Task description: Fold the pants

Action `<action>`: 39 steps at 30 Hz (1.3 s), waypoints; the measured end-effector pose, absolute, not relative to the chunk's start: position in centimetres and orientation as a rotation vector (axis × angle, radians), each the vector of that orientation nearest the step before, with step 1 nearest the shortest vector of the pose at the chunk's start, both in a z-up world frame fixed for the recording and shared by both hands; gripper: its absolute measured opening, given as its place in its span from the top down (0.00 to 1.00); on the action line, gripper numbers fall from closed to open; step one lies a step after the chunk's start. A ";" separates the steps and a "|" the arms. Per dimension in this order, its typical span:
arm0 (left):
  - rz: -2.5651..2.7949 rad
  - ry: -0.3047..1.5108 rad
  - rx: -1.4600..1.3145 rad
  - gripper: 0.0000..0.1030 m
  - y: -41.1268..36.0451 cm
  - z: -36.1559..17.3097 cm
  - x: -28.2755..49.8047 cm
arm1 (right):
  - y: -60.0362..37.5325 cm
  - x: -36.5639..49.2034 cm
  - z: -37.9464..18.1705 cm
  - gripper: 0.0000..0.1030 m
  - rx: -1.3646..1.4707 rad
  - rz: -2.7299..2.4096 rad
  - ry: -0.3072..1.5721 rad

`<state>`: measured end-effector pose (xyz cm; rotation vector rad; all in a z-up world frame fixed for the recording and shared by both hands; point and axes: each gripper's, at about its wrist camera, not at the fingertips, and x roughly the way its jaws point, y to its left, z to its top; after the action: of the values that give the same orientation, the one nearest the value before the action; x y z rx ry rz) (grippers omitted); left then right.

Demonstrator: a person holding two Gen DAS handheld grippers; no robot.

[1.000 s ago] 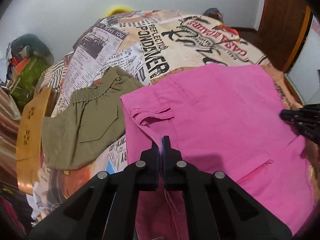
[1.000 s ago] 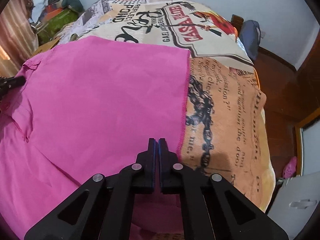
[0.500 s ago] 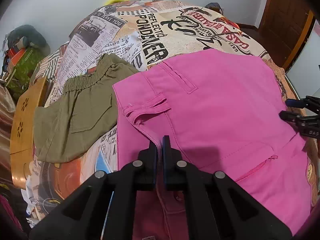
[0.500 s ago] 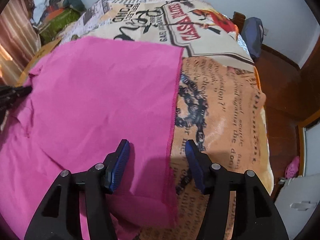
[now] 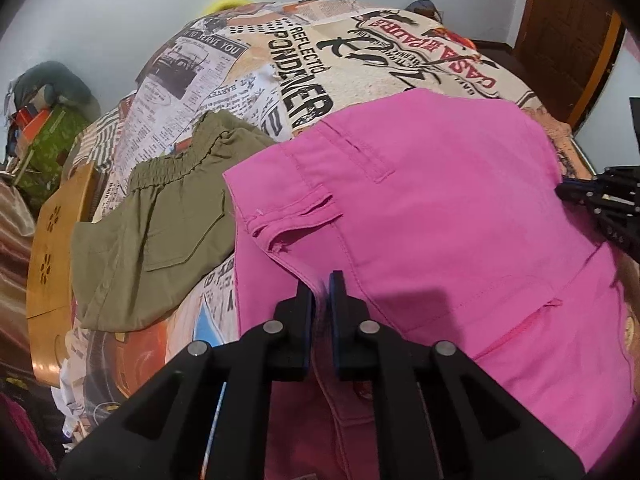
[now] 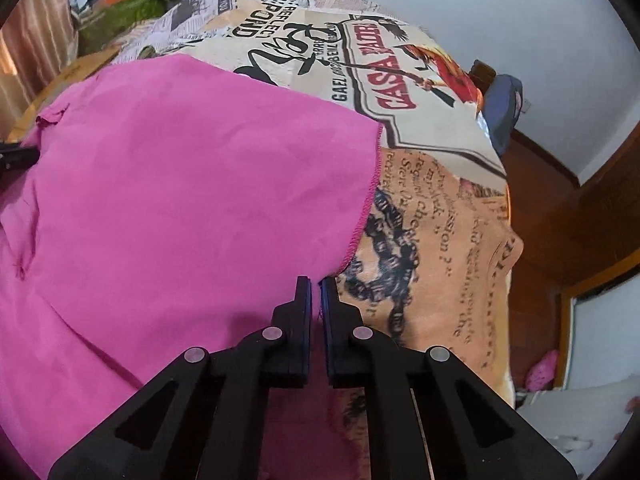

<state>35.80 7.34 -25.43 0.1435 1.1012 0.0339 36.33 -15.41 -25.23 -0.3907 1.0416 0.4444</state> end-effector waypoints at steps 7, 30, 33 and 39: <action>0.039 1.119 0.043 0.85 8.9 -25.2 36.0 | -15.5 36.8 -24.8 0.95 -0.354 0.417 1.070; 0.009 0.991 0.032 0.48 13.8 -19.7 39.8 | -17.7 40.4 -16.7 0.19 -0.185 0.374 0.859; -0.005 1.023 0.020 0.48 13.8 -21.2 40.4 | -16.9 41.8 -18.6 0.19 -0.178 0.396 0.896; -0.011 1.055 0.052 0.48 13.5 -23.7 41.8 | -15.9 43.3 -21.4 0.21 -0.194 0.441 0.949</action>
<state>41.79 13.50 -23.71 0.0522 1.0553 -0.0114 43.28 -15.86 -21.38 -0.1937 0.9487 0.4413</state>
